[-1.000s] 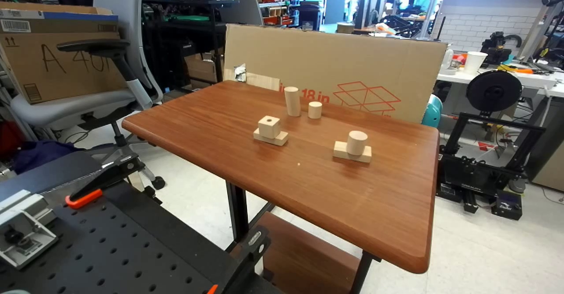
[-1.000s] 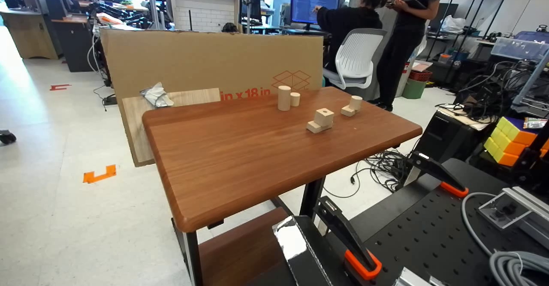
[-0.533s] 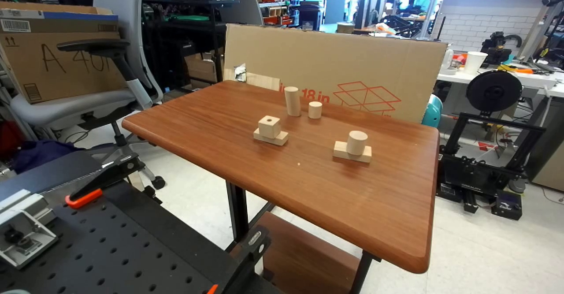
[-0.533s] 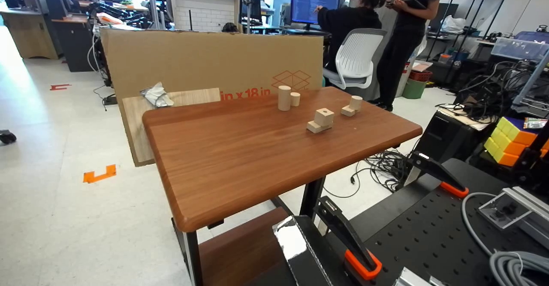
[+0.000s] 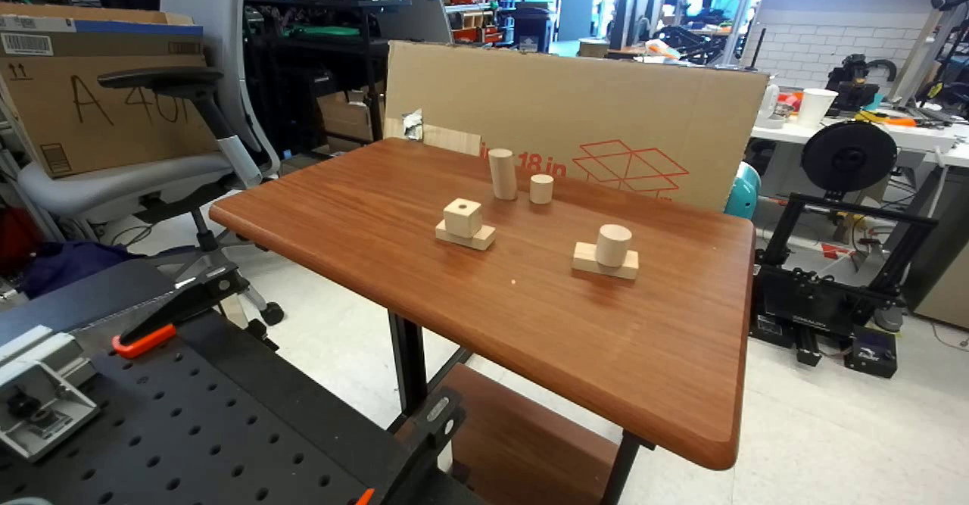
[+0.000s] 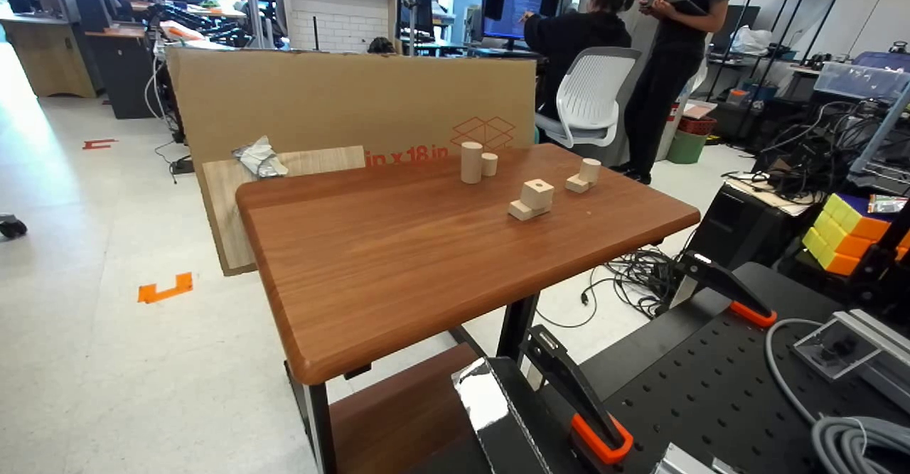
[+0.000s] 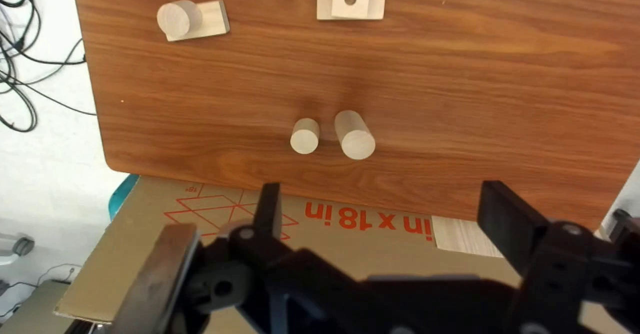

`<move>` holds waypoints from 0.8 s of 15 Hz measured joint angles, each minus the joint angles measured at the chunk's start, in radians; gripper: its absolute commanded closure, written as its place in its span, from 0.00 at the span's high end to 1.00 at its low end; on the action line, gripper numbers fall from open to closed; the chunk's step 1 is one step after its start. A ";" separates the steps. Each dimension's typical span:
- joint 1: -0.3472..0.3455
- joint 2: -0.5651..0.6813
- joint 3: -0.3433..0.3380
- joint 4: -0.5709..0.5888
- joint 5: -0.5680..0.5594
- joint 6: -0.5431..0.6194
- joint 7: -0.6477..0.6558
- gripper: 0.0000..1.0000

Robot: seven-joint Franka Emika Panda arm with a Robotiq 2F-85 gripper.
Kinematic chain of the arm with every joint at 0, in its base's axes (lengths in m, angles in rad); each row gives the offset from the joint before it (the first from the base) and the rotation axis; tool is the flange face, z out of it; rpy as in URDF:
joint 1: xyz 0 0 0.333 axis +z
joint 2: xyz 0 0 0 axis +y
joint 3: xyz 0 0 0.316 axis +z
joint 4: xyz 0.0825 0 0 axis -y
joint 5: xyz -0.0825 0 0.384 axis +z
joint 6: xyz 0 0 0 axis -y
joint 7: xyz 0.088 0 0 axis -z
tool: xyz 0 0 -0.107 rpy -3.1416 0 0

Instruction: Move the cylindrical block forward

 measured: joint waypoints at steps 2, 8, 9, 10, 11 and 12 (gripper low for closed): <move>0.000 0.067 -0.006 0.052 0.000 0.001 0.000 1.00; 0.000 0.207 -0.014 0.138 0.002 0.001 0.001 1.00; 0.000 0.223 -0.014 0.147 0.002 0.001 0.001 1.00; 0.000 0.238 -0.014 0.155 0.002 0.001 0.001 1.00; 0.000 0.250 -0.015 0.163 0.003 0.001 0.001 1.00; 0.000 0.263 -0.015 0.171 0.004 0.001 0.001 1.00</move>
